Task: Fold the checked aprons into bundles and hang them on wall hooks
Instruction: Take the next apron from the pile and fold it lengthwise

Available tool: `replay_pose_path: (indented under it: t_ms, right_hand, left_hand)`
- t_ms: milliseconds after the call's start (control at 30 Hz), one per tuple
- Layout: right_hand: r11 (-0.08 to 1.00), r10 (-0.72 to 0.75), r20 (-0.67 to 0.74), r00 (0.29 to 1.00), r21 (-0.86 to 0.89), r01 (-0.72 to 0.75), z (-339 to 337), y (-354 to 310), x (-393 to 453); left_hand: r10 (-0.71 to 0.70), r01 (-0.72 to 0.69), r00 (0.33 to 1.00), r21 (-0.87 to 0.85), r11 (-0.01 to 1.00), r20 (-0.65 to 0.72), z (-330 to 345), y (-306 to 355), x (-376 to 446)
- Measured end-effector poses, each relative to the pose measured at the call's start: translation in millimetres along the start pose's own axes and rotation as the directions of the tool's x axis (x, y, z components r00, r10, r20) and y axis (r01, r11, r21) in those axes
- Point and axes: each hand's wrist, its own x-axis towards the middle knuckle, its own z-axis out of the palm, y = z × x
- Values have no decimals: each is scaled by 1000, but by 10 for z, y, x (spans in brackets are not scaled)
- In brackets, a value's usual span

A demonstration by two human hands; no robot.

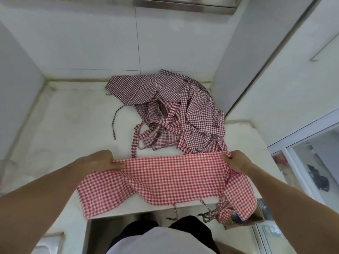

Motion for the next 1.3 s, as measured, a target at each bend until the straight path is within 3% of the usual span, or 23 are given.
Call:
replay_pose_path:
  t_ms: [67,200,333,400,467,533,967,1033,1100,1200,1267,1300]
  right_hand:
    - [1000,12,-9,1000,-7,-12,20,-40,46]
    - [1000,19,-14,1000,-18,-19,46,-109,93]
    - [999,29,-3,1000,39,-29,102,-134,116]
    - [998,29,8,1000,47,-30,92,-140,127]
    - [999,17,0,1000,46,-17,52,-140,124]
    - [998,13,-15,1000,58,-13,5,-116,119]
    - [982,-184,5,983,45,183,109,-233,142]
    - [974,-227,8,974,11,227,90,-275,140]
    - [969,-247,10,969,-5,247,99,-302,158]
    - [968,-252,33,967,-10,252,113,-312,182]
    - [972,-235,45,971,-14,236,114,-320,199]
    - [973,-228,60,972,-13,229,115,-326,202]
  left_hand:
    - [-40,52,985,64,997,-169,-52,-43,30]
    - [-104,238,886,251,938,-451,82,51,91]
    - [-65,134,771,62,989,-633,452,461,61]
    - [-164,157,804,-62,986,-572,647,684,36]
    - [-333,266,853,-214,940,-403,838,815,46]
    - [-433,375,854,-235,897,-290,978,835,92]
    - [-542,509,835,-236,828,-98,857,537,-38]
    - [-573,529,809,-262,807,-131,756,687,-23]
    - [-524,473,805,-231,850,-278,686,963,-49]
    - [-277,170,816,-246,954,-507,708,1518,-79]
    - [-144,-26,868,-334,942,-475,778,1904,-79]
    - [-94,-59,910,-350,935,-405,814,2065,-53]
